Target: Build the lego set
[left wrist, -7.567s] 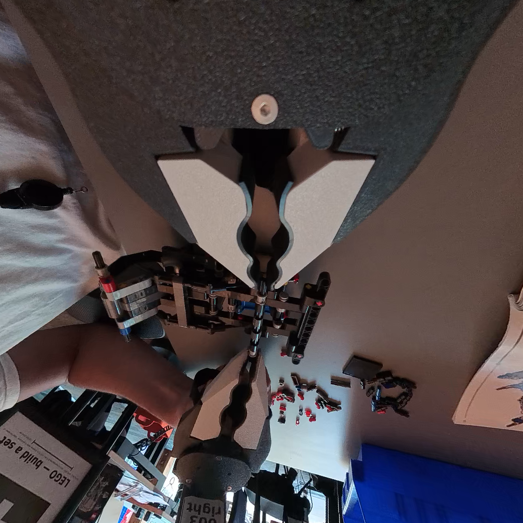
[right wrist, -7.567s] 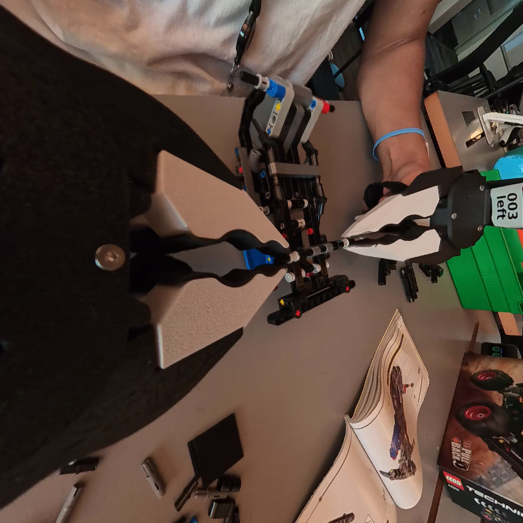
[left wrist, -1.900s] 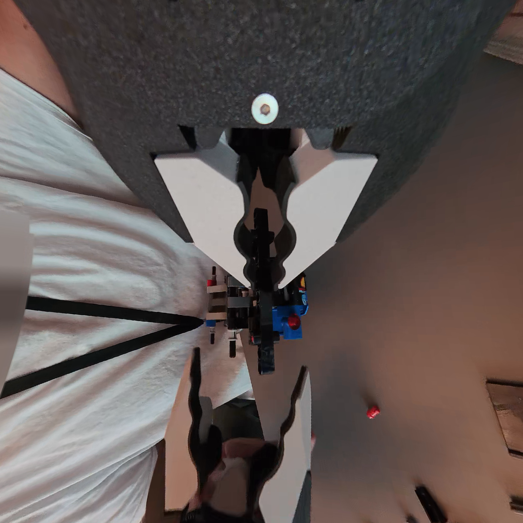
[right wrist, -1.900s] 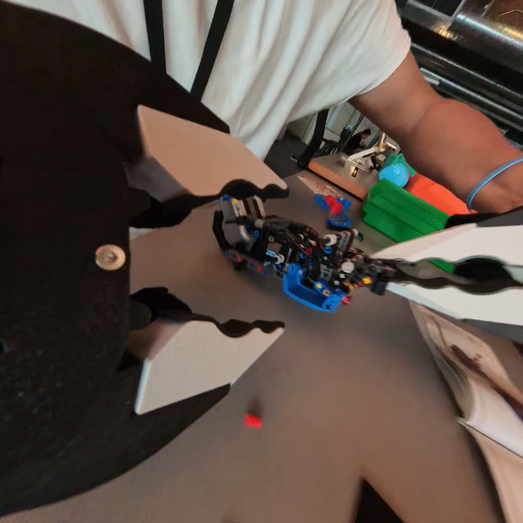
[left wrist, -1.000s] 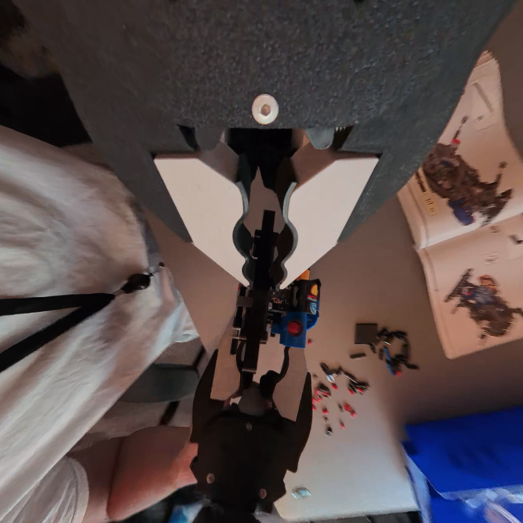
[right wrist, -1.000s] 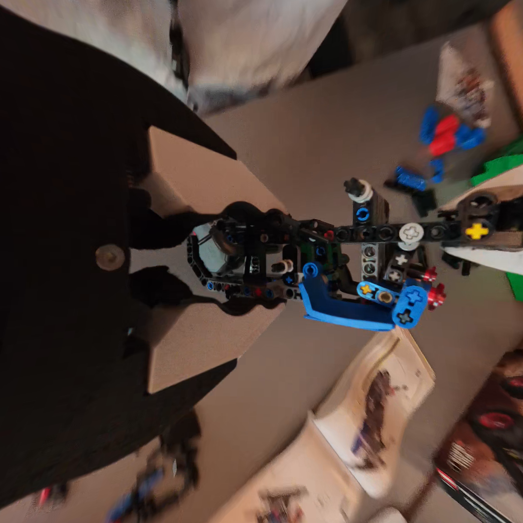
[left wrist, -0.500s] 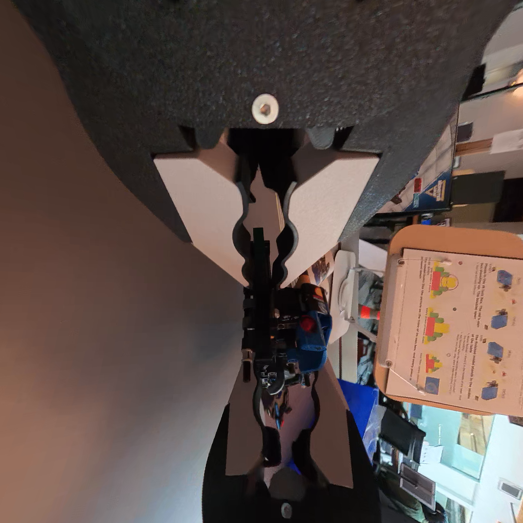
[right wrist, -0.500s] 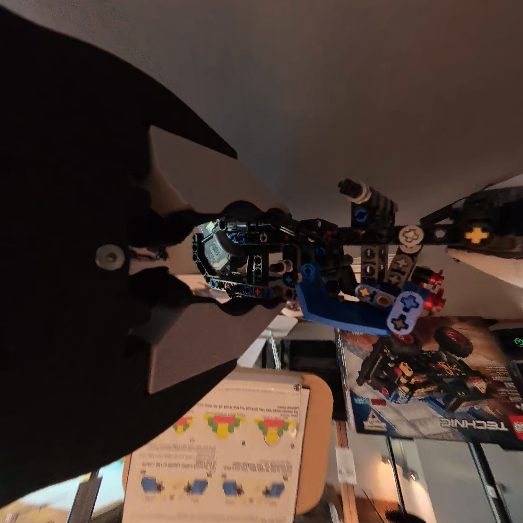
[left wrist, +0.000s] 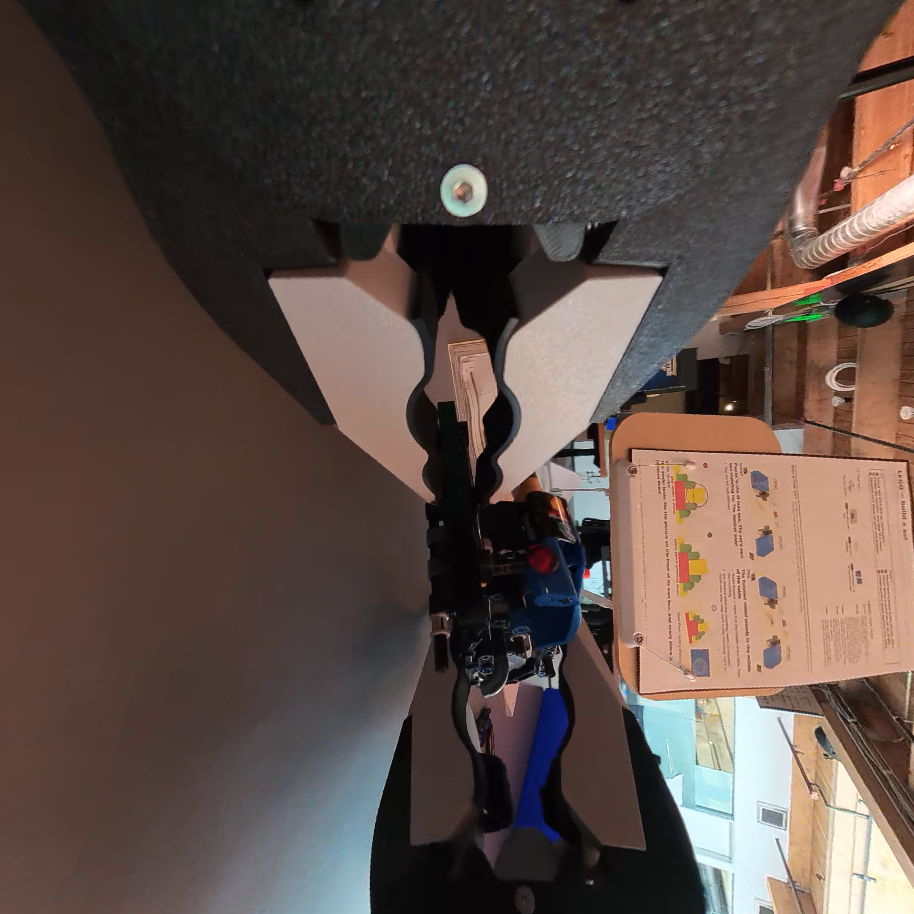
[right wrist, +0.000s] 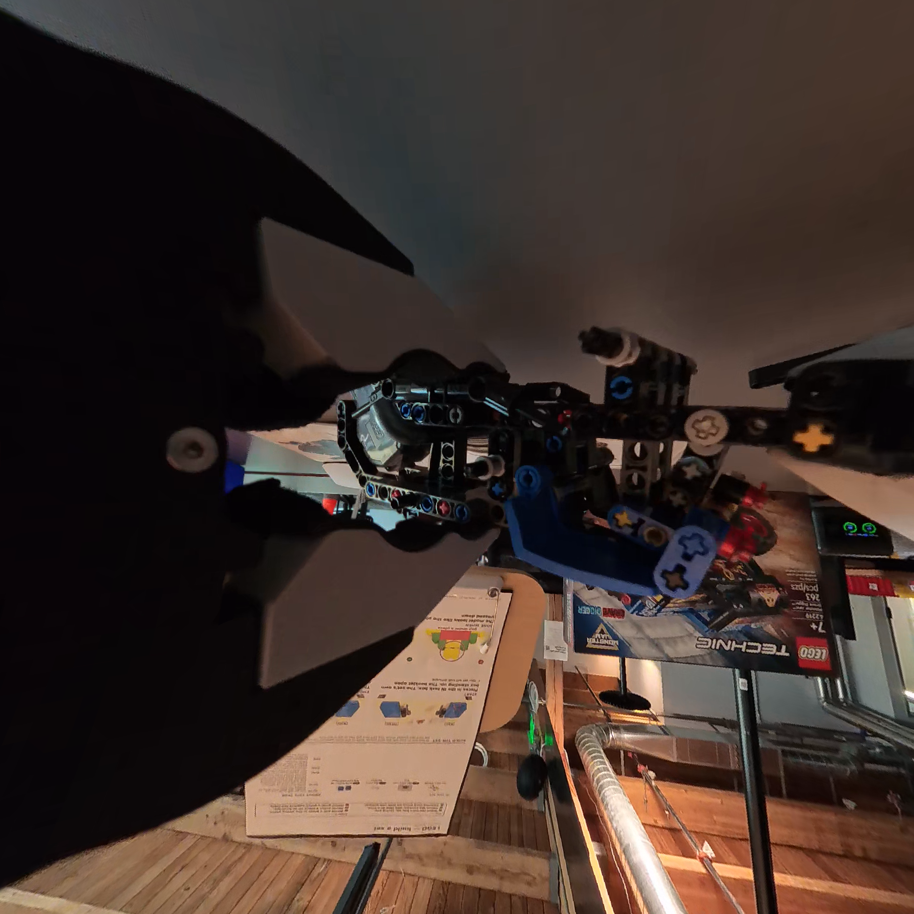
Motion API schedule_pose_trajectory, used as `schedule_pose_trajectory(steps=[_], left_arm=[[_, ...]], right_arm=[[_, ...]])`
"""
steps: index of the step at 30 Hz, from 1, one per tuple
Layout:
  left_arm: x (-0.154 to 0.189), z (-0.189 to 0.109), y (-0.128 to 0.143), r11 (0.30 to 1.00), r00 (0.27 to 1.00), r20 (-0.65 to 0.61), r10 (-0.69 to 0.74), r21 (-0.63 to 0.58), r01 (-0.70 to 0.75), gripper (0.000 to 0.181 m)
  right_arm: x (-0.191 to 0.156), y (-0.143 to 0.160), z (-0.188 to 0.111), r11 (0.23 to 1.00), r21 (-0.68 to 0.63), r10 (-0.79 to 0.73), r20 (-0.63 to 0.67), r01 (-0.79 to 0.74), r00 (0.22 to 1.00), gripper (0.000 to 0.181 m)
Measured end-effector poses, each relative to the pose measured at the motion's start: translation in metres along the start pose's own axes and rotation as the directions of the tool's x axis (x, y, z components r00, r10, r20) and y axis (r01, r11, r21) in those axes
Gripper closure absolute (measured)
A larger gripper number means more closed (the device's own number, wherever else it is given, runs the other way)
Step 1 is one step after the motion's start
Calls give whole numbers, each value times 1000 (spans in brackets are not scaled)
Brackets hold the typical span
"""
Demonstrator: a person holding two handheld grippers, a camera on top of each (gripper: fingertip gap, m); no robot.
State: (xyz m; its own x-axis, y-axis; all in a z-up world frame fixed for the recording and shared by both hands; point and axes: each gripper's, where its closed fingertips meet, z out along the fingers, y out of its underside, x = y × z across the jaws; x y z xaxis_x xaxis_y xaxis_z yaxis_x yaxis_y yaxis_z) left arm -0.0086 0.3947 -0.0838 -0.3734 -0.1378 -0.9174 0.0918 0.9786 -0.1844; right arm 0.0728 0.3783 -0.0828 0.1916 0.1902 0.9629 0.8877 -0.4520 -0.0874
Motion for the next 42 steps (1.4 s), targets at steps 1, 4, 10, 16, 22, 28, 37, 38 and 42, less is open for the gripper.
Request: schedule_pose_trajectory(steps=[1, 4, 10, 16, 22, 28, 37, 38, 42], left_arm=[[1, 0, 0, 1000, 1000, 10, 14, -2, -14, 171], [3, -1, -2, 1000, 999, 29, 31, -3, -31, 170], [6, -1, -4, 999, 998, 52, 47, -24, -46, 170], [16, -3, -8, 992, 990, 67, 123, -36, -121, 169], [27, -4, -10, 984, 980, 94, 174, -51, -169, 169], [34, -5, -7, 984, 981, 94, 170, -73, -163, 168], [36, -6, -9, 985, 981, 102, 163, -75, -156, 168], [37, -6, -8, 985, 982, 98, 162, -78, -155, 168], [37, -7, -6, 986, 984, 89, 157, -72, -151, 167]], right_arm=[[-1, 0, 0, 1000, 2, 6, -6, -6, 1000, 130], [-4, 0, -1, 1000, 4, 11, -17, -11, 1000, 129], [-10, 5, -3, 999, -14, 38, -16, -39, 999, 117], [-23, -5, -29, 996, 30, 87, 58, -89, 994, 104], [-15, -30, -74, 784, 73, 564, 332, -616, 756, 105], [-6, -46, -69, 363, -45, 865, 389, -931, 319, 115], [-26, -62, -56, 157, -158, 958, 265, -975, 112, 128], [-27, -63, -55, 152, -157, 958, 268, -976, 106, 130], [-27, -65, -54, 149, -144, 961, 254, -978, 109, 131]])
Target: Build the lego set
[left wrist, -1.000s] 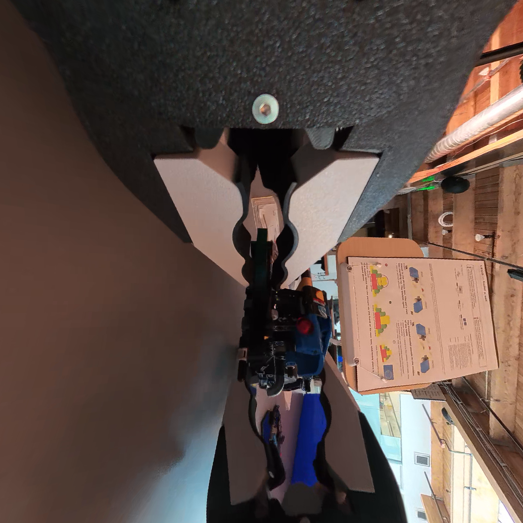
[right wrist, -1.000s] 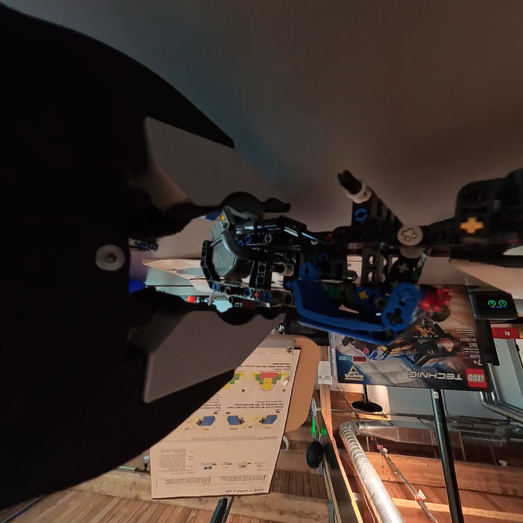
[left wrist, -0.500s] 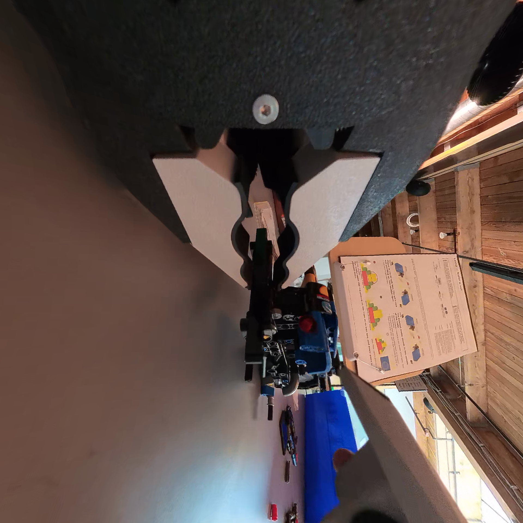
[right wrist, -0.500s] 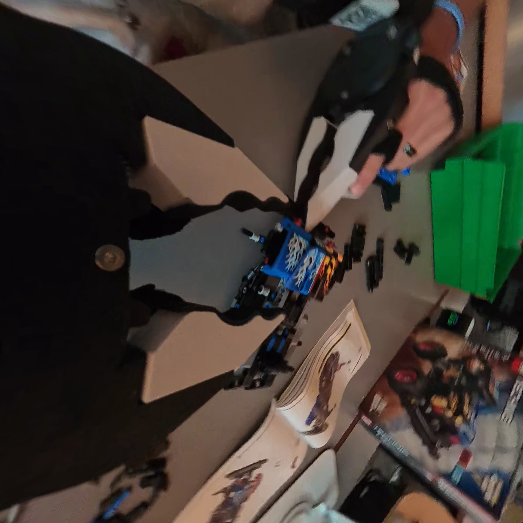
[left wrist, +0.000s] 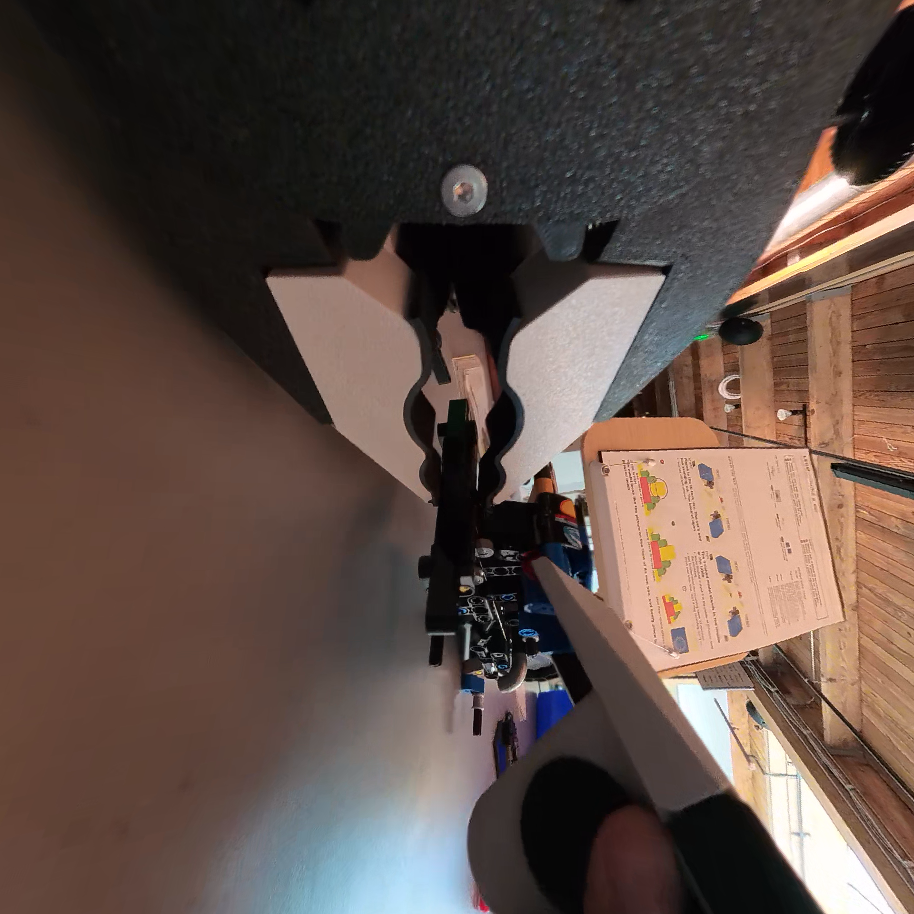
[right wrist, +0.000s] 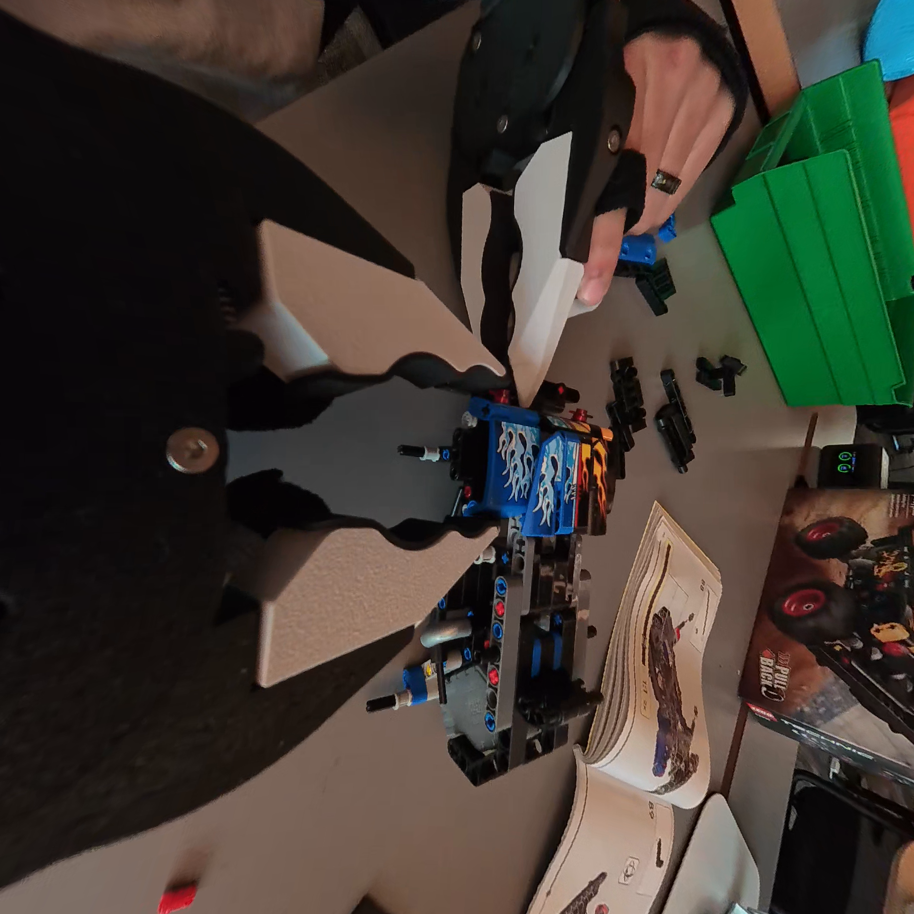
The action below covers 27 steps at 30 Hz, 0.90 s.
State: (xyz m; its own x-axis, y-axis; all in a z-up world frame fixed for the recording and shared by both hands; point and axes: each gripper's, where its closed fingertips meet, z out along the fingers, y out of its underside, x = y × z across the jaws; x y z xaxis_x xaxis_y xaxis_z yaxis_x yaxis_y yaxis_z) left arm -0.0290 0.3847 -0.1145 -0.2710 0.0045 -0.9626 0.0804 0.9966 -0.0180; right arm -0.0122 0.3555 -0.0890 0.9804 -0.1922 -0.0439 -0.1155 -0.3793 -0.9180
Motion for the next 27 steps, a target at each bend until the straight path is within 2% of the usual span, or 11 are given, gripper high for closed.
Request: schedule_pose_trajectory(steps=[6, 11, 15, 18, 22, 24, 27], left_arm=[[1, -10, -2, 987, 986, -68, -152, 42, 155, 159], [9, -25, 12, 972, 961, -143, -237, -25, 235, 154], [6, -34, 29, 898, 884, -159, -440, -104, 428, 154], [1, -36, 43, 812, 801, -143, -581, -163, 560, 154], [-1, -38, 42, 676, 659, -149, -737, -178, 715, 155], [4, -36, 37, 568, 536, -192, -822, -212, 795, 151], [6, -31, 33, 360, 300, -240, -923, -269, 893, 147]], right_arm=[[0, 1, -1, 1000, -15, -10, 9, 10, 1000, 132], [3, 7, -3, 998, -40, -44, -6, 44, 999, 132], [1, 12, -2, 995, -59, -85, -23, 83, 996, 132], [0, 16, -1, 991, -67, -115, -33, 113, 993, 132], [0, 17, -1, 991, -65, -115, -30, 113, 993, 131], [0, 17, -2, 992, -65, -113, -29, 111, 993, 131], [0, 17, -4, 994, -61, -90, -13, 89, 996, 129]])
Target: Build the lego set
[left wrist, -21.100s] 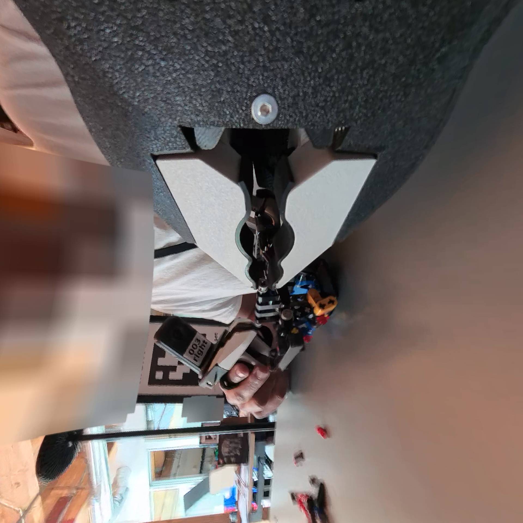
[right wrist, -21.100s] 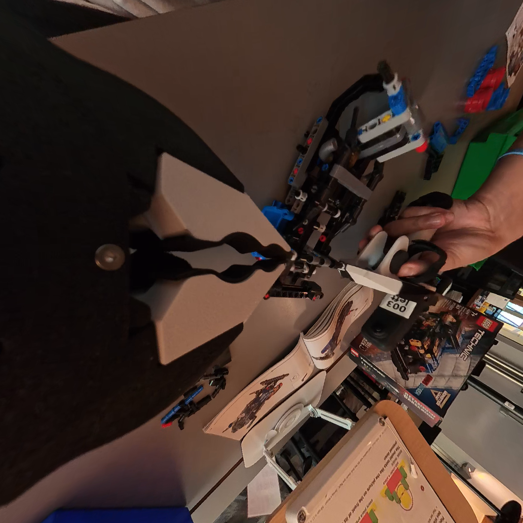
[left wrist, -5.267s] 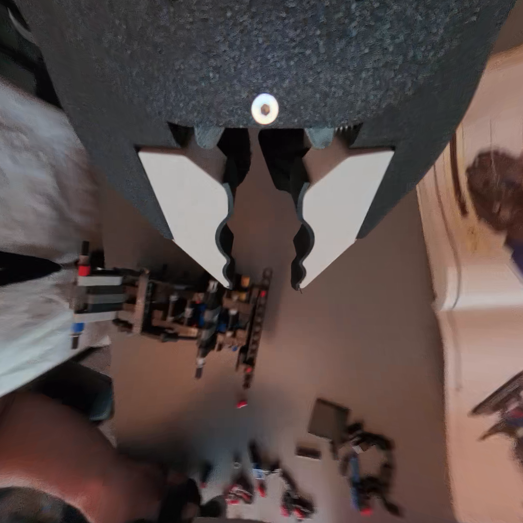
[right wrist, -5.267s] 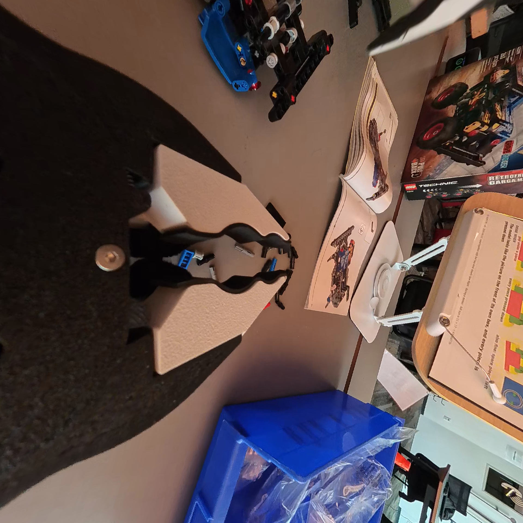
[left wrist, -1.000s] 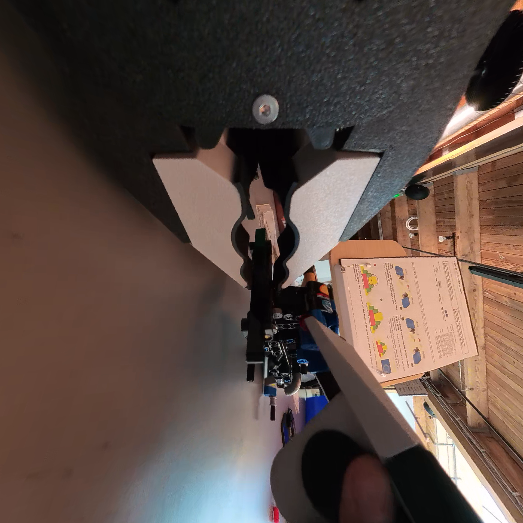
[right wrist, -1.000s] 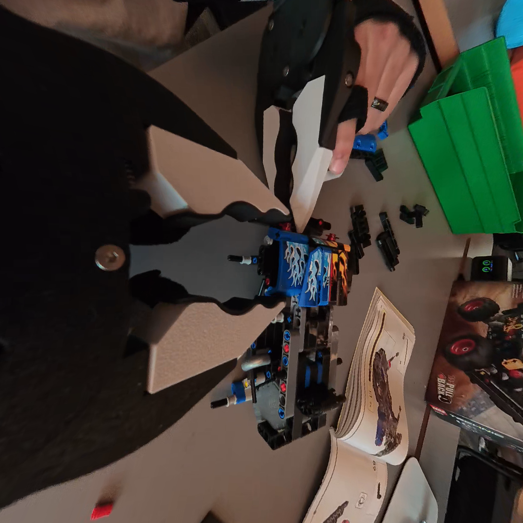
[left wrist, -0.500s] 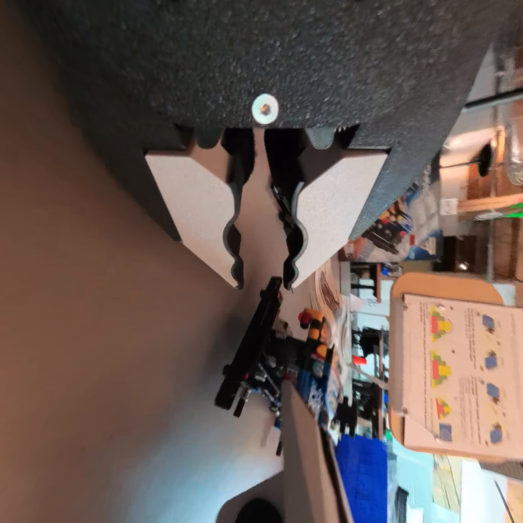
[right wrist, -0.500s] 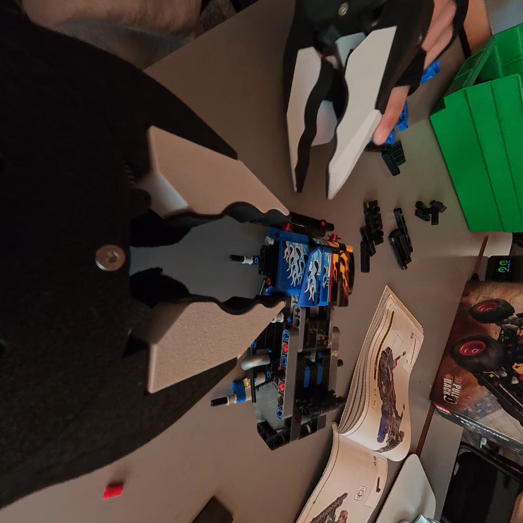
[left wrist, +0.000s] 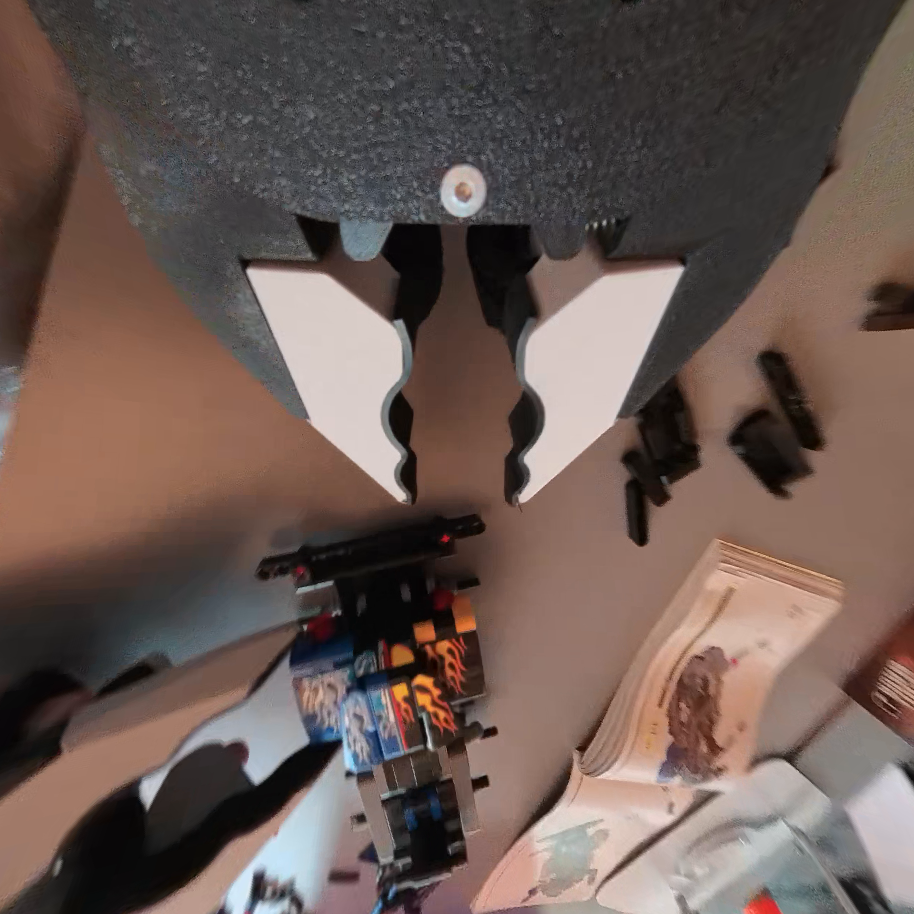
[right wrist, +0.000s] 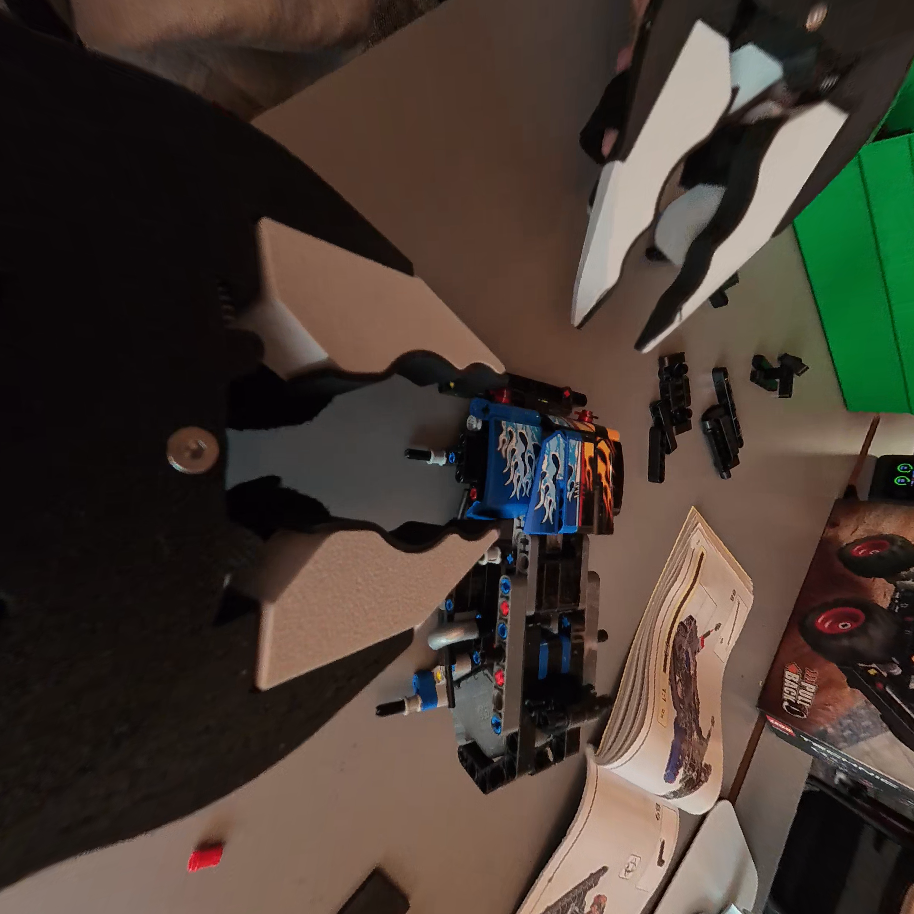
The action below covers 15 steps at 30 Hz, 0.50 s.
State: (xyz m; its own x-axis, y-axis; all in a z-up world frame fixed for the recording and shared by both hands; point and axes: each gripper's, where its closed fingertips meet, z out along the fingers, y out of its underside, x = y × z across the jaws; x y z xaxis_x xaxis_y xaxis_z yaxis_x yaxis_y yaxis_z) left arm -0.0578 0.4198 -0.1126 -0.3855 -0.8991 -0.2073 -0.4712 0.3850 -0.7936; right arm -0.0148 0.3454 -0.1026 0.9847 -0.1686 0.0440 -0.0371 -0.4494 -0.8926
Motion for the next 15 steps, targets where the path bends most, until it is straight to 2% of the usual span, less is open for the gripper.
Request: schedule_pose_trajectory(steps=[1, 3, 5, 9, 12, 15], left_arm=[[1, 1, -4, 997, 997, -37, -69, 17, 70, 147], [-2, 1, -14, 980, 980, -83, -178, 70, 184, 147], [-10, 3, -24, 962, 966, -100, -239, 111, 249, 142], [-34, 13, -36, 953, 965, -47, -256, 154, 261, 138], [-53, 26, -42, 943, 959, -1, -285, 180, 280, 138], [-59, 36, -44, 919, 934, -22, -356, 170, 355, 138]], right_arm=[[0, -1, -4, 1000, 4, 20, 17, -20, 1000, 124], [-3, -6, -17, 997, 25, 65, 94, -67, 994, 126], [16, -7, -32, 996, 24, 82, 88, -84, 993, 127], [119, 9, -62, 996, -1, 91, -144, -92, 985, 130], [175, 27, -77, 987, 9, 162, -170, -163, 972, 131], [210, 28, -94, 973, 120, 215, -185, -195, 959, 138]])
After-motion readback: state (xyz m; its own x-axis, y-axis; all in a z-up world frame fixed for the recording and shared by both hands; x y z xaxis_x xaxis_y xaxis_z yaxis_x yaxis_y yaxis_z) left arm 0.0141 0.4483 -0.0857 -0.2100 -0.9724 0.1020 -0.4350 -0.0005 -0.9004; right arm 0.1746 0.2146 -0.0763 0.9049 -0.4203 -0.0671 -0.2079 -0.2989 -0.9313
